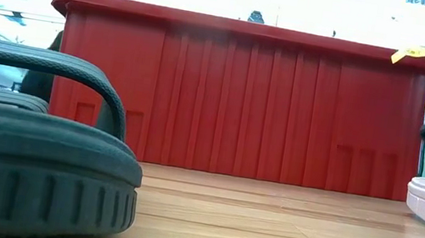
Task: Pick and place slides into bin
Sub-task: Put the pink slide into the red bin
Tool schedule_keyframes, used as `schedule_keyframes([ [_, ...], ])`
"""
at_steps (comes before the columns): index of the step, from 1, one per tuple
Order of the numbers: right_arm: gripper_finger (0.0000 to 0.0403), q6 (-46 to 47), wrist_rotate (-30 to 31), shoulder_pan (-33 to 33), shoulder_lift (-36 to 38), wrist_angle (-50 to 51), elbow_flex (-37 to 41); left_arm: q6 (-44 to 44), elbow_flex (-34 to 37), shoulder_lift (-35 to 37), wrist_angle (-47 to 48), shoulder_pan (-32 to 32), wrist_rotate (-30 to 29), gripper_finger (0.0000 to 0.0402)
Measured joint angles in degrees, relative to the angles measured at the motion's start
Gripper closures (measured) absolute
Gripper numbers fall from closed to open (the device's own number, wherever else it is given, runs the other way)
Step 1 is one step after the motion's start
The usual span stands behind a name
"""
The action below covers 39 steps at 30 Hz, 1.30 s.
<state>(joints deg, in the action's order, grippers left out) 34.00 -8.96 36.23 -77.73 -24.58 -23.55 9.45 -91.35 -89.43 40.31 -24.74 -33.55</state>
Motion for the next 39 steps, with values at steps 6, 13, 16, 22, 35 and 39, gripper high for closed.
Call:
schedule_keyframes([
  [6, 0.0268, 3.0, -0.2, 0.4, -2.8, -4.6, 0.0, -0.2, 0.0, 0.0, 0.1, 0.4, 0.6, 0.0261],
  [13, 0.0268, 4.3, -0.2, 2.4, -7.3, -10.4, 0.0, -0.3, 0.0, 0.0, 0.2, 0.4, 0.7, 0.0261],
  [16, 0.0270, 3.1, -1.9, 2.5, -8.5, -13.2, 0.0, -0.3, 0.0, 0.0, 0.2, 0.4, 0.7, 0.0261],
  [22, 0.0357, 2.7, -1.8, 2.5, -8.2, -13.8, 0.0, -0.3, 0.0, 0.0, 0.2, 0.4, 2.0, 0.0261],
  [35, 0.0400, 5.7, 1.6, 2.5, -2.6, -9.5, -3.4, -0.3, 0.0, 0.0, 0.2, 0.2, 2.1, 0.0261],
  [39, 0.0400, 3.4, 1.9, 2.5, 2.6, -1.6, -7.4, -0.2, 0.0, 0.0, 0.4, 0.0, 2.2, 0.0261],
])
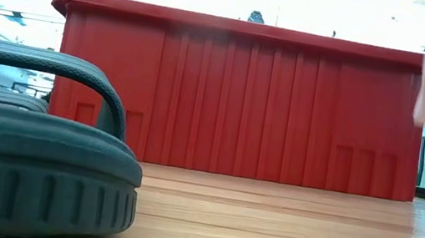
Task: Pick and place slides into bin
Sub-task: Put the pink slide into the red bin
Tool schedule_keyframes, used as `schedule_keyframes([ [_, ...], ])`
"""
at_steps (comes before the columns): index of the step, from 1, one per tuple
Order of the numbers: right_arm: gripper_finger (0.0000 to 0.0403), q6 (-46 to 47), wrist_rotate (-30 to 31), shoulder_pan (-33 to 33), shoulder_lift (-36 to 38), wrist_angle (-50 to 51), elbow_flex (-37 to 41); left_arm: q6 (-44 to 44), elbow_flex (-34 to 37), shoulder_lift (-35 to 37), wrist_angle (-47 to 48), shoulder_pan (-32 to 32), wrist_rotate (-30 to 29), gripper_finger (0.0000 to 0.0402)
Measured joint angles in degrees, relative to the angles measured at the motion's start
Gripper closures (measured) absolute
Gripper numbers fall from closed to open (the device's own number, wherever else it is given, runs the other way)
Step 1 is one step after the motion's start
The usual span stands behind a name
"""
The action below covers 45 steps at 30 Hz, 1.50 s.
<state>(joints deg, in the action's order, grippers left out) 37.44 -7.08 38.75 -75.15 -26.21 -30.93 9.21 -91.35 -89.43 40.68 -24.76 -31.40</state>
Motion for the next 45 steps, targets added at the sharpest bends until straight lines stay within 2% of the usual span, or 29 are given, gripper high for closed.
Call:
schedule_keyframes([
  [6, 0.0401, -5.5, 4.4, 0.0, 7.2, 13.8, -7.2, 0.3, 0.0, 0.0, 0.3, -1.7, 0.0, 0.0261],
  [12, 0.0402, -13.7, 8.7, 0.0, 11.4, 17.2, -12.9, 0.1, 0.0, 0.0, 0.7, -4.2, 0.0, 0.0261],
  [20, 0.0402, -31.1, 22.9, -1.7, 13.5, 15.7, -19.1, -0.2, 0.0, 0.0, 0.6, -7.1, -3.0, 0.0261],
  [27, 0.0402, -49.3, 33.6, -6.3, 13.5, 5.3, -19.3, 5.2, 0.0, 0.4, -0.7, -6.7, -3.4, 0.0261],
  [30, 0.0402, -55.7, 37.3, -8.3, 13.5, -0.1, -19.3, 8.2, 0.0, 0.7, -0.7, -6.2, -5.9, 0.0261],
  [34, 0.0402, -61.6, 37.1, -11.2, 13.0, -8.5, -19.3, 9.1, -0.1, 1.2, -6.2, -4.3, -11.4, 0.0261],
  [38, 0.0403, -66.0, 36.5, -13.8, 12.5, -16.2, -19.3, 4.3, 0.0, 1.0, -13.8, -1.6, -13.2, 0.0261],
  [45, 0.0403, -69.0, 27.7, -17.2, 10.9, -23.3, -19.3, -9.0, 0.0, 1.0, -32.4, 3.9, -13.2, 0.0261],
])
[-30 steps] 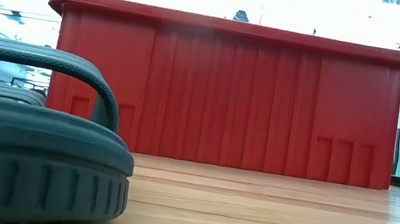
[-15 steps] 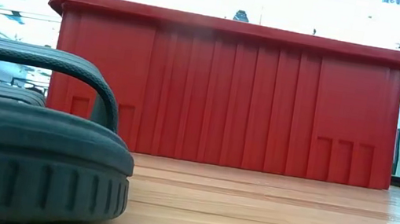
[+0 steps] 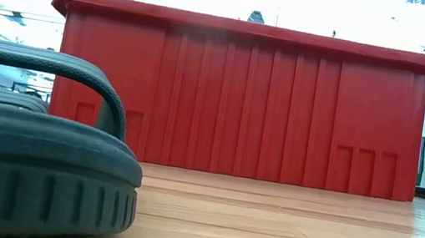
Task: Pick and place slides into bin
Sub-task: Put the pink slide into the red bin
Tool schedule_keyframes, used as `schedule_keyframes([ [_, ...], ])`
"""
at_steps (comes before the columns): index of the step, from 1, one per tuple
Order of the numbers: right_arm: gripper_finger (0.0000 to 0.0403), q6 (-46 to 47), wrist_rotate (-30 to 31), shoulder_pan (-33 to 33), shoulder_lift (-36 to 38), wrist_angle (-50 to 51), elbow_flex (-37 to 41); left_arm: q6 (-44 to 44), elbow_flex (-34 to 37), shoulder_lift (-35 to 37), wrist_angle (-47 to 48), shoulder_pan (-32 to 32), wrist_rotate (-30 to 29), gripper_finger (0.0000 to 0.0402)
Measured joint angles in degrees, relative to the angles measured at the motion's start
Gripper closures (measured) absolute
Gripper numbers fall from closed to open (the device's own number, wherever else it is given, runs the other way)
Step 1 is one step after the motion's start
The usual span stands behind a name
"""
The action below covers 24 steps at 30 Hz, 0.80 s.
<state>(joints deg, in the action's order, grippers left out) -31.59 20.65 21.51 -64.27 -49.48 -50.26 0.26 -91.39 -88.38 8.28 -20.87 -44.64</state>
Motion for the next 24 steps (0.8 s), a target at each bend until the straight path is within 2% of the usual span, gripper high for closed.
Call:
schedule_keyframes([
  [4, 0.0403, -3.1, 0.1, -0.8, -0.1, -1.3, 0.0, -7.0, 0.0, 0.1, -9.9, 1.7, 0.6, 0.0261],
  [6, 0.0403, -4.1, -0.2, -1.0, 0.0, -2.2, 0.0, -8.8, 0.0, 0.1, -12.3, 2.4, 3.8, 0.0261],
  [9, 0.0403, -6.4, -0.2, -1.0, 0.0, -3.3, 0.0, -8.5, 0.0, 0.1, -12.7, 3.1, 6.3, 0.0261],
  [24, 0.0403, -13.4, 0.5, -2.8, 0.0, -7.7, 0.0, -9.2, 0.0, 0.0, -10.1, 3.1, 7.5, 0.0261],
])
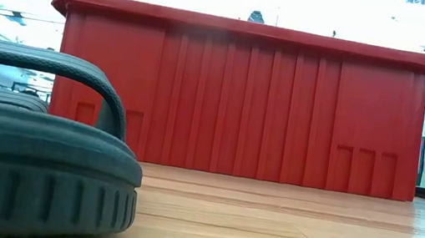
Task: Pick and place slides into bin
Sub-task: Put the pink slide into the red bin
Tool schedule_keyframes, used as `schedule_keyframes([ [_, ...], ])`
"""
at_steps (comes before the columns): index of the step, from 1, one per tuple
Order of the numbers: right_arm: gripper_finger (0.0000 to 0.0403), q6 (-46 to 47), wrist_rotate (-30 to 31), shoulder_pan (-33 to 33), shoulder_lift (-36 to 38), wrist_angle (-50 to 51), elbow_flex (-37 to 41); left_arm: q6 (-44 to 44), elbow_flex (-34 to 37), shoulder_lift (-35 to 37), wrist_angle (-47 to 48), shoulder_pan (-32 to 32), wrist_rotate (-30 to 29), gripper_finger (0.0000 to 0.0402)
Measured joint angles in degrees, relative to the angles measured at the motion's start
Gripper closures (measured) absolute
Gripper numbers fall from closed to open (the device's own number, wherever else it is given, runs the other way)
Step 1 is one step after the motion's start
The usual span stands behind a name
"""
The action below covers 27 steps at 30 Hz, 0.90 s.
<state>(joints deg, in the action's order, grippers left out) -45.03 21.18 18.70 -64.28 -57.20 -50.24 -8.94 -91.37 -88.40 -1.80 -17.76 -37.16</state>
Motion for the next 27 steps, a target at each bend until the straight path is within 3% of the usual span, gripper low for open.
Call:
schedule_keyframes([
  [10, 0.0403, 0.8, -0.2, -0.2, -0.1, 0.9, 0.0, 0.0, 0.0, 0.0, -4.3, 1.1, -0.1, 0.0261],
  [13, 0.0403, 0.8, -0.2, -0.2, 0.0, 1.1, 0.0, 0.6, 0.0, 0.0, -6.2, 1.9, 2.6, 0.0261],
  [27, 0.0403, 0.8, -0.3, -0.4, 0.0, 2.7, 0.0, 3.4, 0.0, 0.0, -6.3, 2.8, 4.7, 0.0261],
])
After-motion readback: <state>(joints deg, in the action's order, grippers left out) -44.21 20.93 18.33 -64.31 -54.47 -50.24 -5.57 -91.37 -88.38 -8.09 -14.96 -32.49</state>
